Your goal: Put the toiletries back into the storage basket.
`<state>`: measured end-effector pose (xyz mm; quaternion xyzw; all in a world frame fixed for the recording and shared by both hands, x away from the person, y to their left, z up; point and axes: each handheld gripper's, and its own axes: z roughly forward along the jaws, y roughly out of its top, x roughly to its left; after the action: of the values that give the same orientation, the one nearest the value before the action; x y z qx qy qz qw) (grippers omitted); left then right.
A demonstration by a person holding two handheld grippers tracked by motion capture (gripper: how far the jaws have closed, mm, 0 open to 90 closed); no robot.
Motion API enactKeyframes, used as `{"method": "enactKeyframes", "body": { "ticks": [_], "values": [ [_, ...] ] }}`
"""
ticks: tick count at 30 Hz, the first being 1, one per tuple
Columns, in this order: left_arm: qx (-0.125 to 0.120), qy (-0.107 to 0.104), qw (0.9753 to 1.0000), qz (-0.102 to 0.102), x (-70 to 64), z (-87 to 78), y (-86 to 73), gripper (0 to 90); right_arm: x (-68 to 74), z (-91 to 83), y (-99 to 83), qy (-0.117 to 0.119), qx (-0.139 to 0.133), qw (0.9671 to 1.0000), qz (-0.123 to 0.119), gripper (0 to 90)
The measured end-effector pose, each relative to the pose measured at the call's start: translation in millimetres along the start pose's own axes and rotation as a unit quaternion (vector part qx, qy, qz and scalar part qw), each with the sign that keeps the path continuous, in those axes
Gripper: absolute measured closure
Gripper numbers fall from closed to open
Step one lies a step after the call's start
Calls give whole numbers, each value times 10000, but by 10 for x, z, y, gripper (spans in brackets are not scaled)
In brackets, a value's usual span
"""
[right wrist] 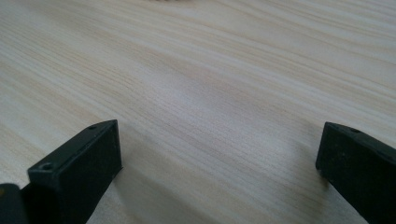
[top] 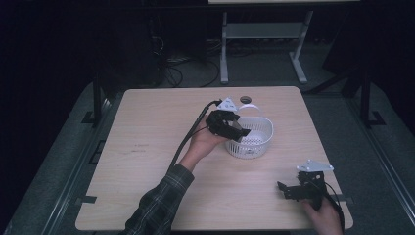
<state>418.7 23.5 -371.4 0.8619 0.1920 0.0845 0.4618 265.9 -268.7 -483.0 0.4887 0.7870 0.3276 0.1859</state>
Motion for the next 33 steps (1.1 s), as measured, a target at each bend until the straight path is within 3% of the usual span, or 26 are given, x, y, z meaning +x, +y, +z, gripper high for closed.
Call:
{"method": "enactKeyframes", "body": {
  "ticks": [19,33],
  "values": [
    [-16,-14,10000,-67,10,-45,-45,288,0,0,0,0,-1,10000,-1,0],
    [-10,1,9999,-104,-15,-122,-66,137,0,0,0,0,-1,10000,-1,0]
  ]
}}
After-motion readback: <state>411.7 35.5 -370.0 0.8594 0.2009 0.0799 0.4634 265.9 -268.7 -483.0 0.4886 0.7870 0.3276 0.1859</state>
